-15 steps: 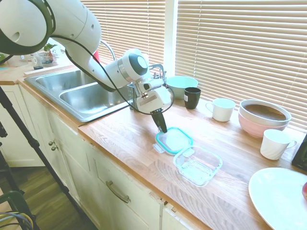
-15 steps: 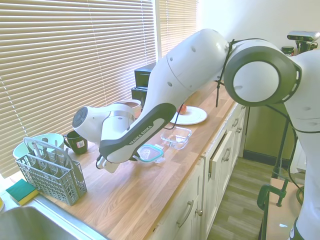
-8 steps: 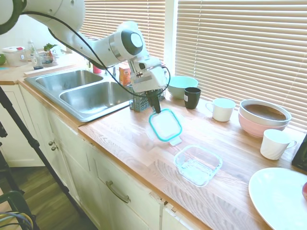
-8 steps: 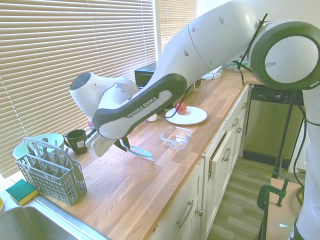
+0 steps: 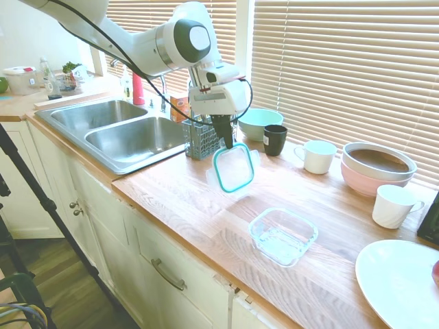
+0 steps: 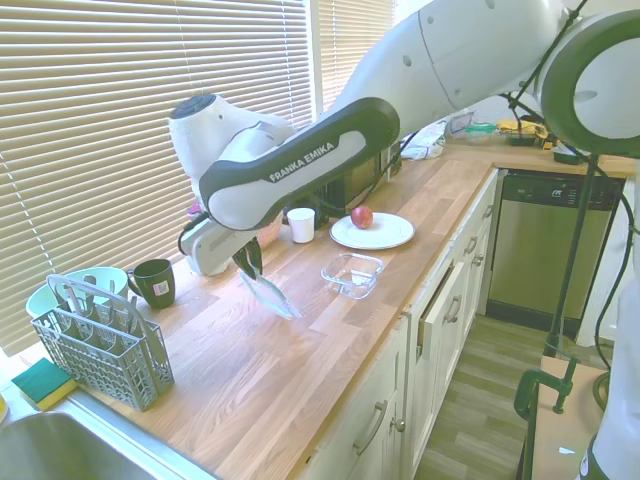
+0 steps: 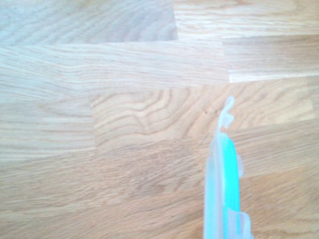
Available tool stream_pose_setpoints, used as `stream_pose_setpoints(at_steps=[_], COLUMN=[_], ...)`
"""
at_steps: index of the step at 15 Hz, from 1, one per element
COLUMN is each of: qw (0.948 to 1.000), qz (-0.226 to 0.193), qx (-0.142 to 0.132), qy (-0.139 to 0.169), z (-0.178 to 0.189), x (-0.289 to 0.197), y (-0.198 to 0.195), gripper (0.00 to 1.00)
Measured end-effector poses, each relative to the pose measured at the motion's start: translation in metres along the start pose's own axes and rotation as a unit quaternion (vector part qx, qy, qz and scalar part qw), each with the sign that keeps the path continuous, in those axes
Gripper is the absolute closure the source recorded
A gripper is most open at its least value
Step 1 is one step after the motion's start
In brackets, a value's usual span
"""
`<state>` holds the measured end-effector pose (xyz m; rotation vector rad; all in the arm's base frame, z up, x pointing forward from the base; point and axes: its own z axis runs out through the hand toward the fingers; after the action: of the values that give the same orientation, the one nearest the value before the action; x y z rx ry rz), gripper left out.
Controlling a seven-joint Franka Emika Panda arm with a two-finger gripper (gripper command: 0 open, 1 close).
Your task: Cover the lid of the food container
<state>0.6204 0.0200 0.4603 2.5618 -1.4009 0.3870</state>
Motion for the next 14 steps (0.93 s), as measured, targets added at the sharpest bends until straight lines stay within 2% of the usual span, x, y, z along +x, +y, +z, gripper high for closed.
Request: stream_pose_setpoints(at_steps=[6,14], qw=[0.9987,0.9948], qz=[-0.017,-0.066], qx=[0.034,0.051], qy=[-0.035,-0.057], z=[-0.02,-0.038], x=[0.025,0.045], y=[0.02,0.05], gripper=[1.0,1.0])
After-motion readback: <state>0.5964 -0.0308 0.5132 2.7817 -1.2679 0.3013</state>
